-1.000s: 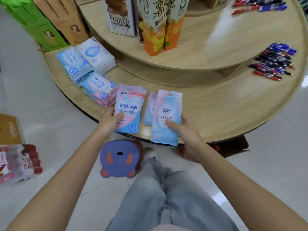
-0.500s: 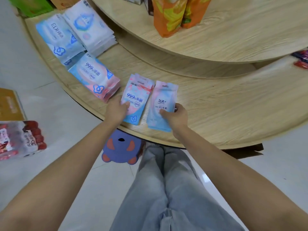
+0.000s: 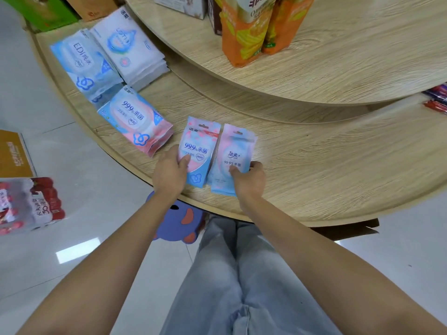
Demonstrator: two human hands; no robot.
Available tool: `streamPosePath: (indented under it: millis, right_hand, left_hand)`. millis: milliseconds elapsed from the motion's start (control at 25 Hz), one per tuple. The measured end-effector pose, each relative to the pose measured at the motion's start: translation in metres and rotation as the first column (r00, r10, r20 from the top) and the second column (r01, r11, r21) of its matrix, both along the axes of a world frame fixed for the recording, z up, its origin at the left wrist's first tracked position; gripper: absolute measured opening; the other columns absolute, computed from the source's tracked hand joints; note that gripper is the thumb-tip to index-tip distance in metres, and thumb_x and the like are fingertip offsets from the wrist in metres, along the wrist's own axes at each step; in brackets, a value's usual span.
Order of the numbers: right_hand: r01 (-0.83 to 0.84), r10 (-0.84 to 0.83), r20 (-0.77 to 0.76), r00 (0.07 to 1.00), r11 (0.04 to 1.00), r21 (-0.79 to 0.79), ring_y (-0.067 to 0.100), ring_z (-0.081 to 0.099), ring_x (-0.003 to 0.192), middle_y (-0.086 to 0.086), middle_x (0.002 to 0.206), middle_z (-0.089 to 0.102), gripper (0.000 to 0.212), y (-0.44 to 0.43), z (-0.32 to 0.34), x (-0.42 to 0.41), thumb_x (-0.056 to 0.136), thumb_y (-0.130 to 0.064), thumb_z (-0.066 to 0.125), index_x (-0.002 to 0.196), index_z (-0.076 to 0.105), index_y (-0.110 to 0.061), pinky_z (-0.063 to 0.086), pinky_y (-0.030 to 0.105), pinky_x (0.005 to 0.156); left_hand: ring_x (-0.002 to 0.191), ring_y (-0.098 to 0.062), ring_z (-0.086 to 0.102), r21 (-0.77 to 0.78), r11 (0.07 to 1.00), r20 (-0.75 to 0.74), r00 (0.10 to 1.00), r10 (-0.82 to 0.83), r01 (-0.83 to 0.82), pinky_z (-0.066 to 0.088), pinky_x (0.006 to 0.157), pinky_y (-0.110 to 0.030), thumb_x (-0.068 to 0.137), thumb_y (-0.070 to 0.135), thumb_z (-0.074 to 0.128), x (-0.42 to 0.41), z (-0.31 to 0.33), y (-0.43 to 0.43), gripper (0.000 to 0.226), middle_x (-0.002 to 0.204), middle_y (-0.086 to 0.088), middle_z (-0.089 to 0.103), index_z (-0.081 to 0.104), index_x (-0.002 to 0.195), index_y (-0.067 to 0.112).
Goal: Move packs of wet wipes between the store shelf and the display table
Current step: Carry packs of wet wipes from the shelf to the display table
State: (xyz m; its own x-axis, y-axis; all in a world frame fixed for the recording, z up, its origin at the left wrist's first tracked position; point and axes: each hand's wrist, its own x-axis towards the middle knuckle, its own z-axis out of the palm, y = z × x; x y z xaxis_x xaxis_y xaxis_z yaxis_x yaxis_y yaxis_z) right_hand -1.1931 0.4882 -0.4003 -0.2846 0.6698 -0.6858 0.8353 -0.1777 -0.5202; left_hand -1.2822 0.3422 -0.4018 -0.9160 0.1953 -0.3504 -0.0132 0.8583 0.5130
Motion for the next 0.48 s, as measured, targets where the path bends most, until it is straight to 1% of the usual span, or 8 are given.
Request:
streamPosePath:
  millis: [80,160,240,280,320,400,440,480]
  right_hand:
    - [-0.047,0.047,-0.004,0.999,0.998,-0.031,0.027,0.059,0.099,0.008,0.110,0.059,0.040,0.001,0.002,-0.001,0.080,-0.032,0.069,0.107,0.046,-0.013,0.052,0.041,0.083]
    - [-0.109,0.106,-0.049,0.993,0.992,-0.061,0.023,0.058,0.092,0.005,0.103,0.058,0.040,0.012,0.010,0.003,0.082,-0.032,0.068,0.110,0.047,-0.011,0.048,0.033,0.073]
    - [-0.184,0.175,-0.105,0.979,0.980,-0.082,0.022,0.057,0.085,0.003,0.091,0.057,0.037,0.029,0.018,0.018,0.086,-0.029,0.065,0.113,0.049,-0.010,0.043,0.028,0.066]
    - [-0.230,0.220,-0.116,0.969,0.970,-0.078,0.023,0.059,0.085,0.003,0.090,0.060,0.033,0.038,0.022,0.031,0.086,-0.027,0.063,0.112,0.052,-0.010,0.044,0.030,0.068]
    - [-0.277,0.269,-0.106,0.957,0.959,-0.059,0.026,0.062,0.088,0.005,0.092,0.063,0.028,0.046,0.025,0.046,0.087,-0.025,0.062,0.109,0.055,-0.009,0.047,0.031,0.073]
    - [-0.336,0.334,-0.059,0.941,0.942,-0.025,0.029,0.063,0.092,0.010,0.097,0.067,0.022,0.056,0.033,0.076,0.088,-0.021,0.058,0.106,0.060,-0.008,0.049,0.034,0.080]
    - [-0.339,0.338,-0.041,0.940,0.940,-0.025,0.029,0.063,0.092,0.010,0.097,0.066,0.021,0.060,0.036,0.092,0.089,-0.019,0.056,0.106,0.061,-0.008,0.049,0.035,0.081]
    - [-0.325,0.324,-0.030,0.946,0.945,-0.030,0.027,0.062,0.091,0.010,0.095,0.065,0.020,0.061,0.041,0.110,0.091,-0.017,0.054,0.106,0.061,-0.008,0.049,0.035,0.082]
  left_hand:
    - [0.094,-0.031,0.055,0.019,1.000,0.006,1.000,-0.005,0.005,0.042,0.071,-0.037,0.094,0.025,0.050,0.001,0.001,0.001,0.021,0.097,-0.013,0.063,0.057,0.105,0.008]
    - [0.097,-0.030,0.056,0.085,0.996,0.065,0.998,-0.023,0.017,0.046,0.078,-0.039,0.095,0.022,0.048,0.000,0.003,-0.002,0.022,0.103,-0.011,0.064,0.056,0.109,0.008]
    - [0.100,-0.029,0.059,0.119,0.993,0.171,0.985,-0.034,0.014,0.045,0.083,-0.037,0.096,0.020,0.045,-0.005,0.008,-0.012,0.026,0.109,-0.009,0.065,0.056,0.117,0.009]
    - [0.101,-0.029,0.059,0.077,0.997,0.209,0.977,-0.045,0.029,0.044,0.084,-0.037,0.096,0.020,0.044,-0.006,0.012,-0.019,0.026,0.110,-0.009,0.065,0.056,0.117,0.009]
    - [0.101,-0.030,0.059,-0.003,0.998,0.220,0.974,-0.059,0.062,0.044,0.082,-0.037,0.096,0.020,0.042,-0.005,0.016,-0.026,0.025,0.106,-0.010,0.065,0.058,0.110,0.007]
    - [0.095,-0.034,0.057,-0.190,0.974,0.194,0.977,-0.084,0.121,0.040,0.073,-0.035,0.095,0.020,0.041,0.005,0.031,-0.038,0.022,0.093,-0.011,0.062,0.059,0.093,0.007]
    - [0.091,-0.034,0.056,-0.258,0.959,0.170,0.983,-0.075,0.118,0.038,0.070,-0.033,0.095,0.021,0.042,0.016,0.039,-0.041,0.022,0.090,-0.011,0.060,0.059,0.091,0.007]
    - [0.087,-0.034,0.055,-0.290,0.950,0.152,0.986,-0.074,0.116,0.036,0.068,-0.033,0.095,0.021,0.042,0.028,0.047,-0.039,0.023,0.088,-0.013,0.060,0.059,0.092,0.007]
